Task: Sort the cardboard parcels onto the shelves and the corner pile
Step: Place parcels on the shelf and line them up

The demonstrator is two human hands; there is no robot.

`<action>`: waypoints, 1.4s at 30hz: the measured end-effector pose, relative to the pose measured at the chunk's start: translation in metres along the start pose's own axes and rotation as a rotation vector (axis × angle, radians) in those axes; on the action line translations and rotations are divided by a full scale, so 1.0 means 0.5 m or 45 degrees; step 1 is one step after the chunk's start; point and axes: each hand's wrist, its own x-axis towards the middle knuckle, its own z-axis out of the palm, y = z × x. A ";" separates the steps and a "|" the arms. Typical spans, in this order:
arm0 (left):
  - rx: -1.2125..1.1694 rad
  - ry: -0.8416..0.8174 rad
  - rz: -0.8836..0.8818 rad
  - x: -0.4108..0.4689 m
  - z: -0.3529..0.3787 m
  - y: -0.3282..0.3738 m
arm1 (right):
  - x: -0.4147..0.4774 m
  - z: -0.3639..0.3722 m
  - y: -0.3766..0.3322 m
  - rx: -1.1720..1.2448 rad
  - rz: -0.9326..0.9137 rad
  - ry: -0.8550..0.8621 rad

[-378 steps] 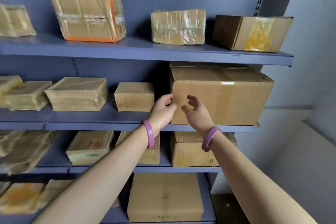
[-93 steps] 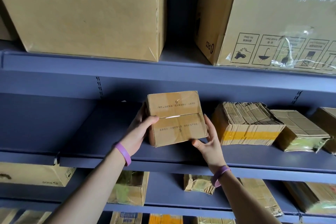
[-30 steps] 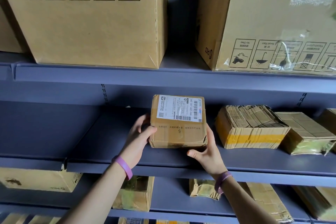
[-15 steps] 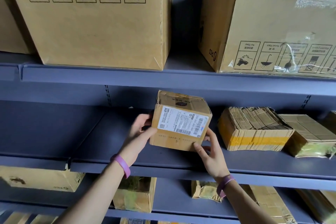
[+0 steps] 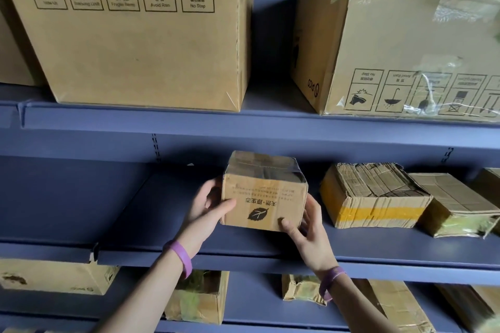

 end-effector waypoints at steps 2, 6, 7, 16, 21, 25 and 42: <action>0.030 0.026 -0.011 0.005 -0.003 -0.020 | 0.004 -0.002 0.008 -0.077 0.040 0.004; 0.073 0.054 -0.015 0.008 -0.006 -0.050 | 0.012 0.000 0.020 -0.251 0.072 -0.049; 0.079 0.059 -0.017 0.008 -0.008 -0.057 | 0.013 0.002 0.021 -0.293 0.082 -0.064; -0.027 0.170 0.067 -0.005 0.011 -0.061 | 0.009 0.013 0.003 -0.293 0.111 -0.058; 0.052 0.193 0.387 -0.008 0.036 0.023 | -0.002 -0.013 -0.048 -0.151 0.008 0.105; 0.104 0.078 0.497 -0.011 0.093 0.079 | 0.004 -0.061 -0.087 -0.133 -0.107 0.129; 0.238 -0.213 0.374 0.017 0.482 0.085 | 0.018 -0.426 -0.040 -0.590 -0.194 0.358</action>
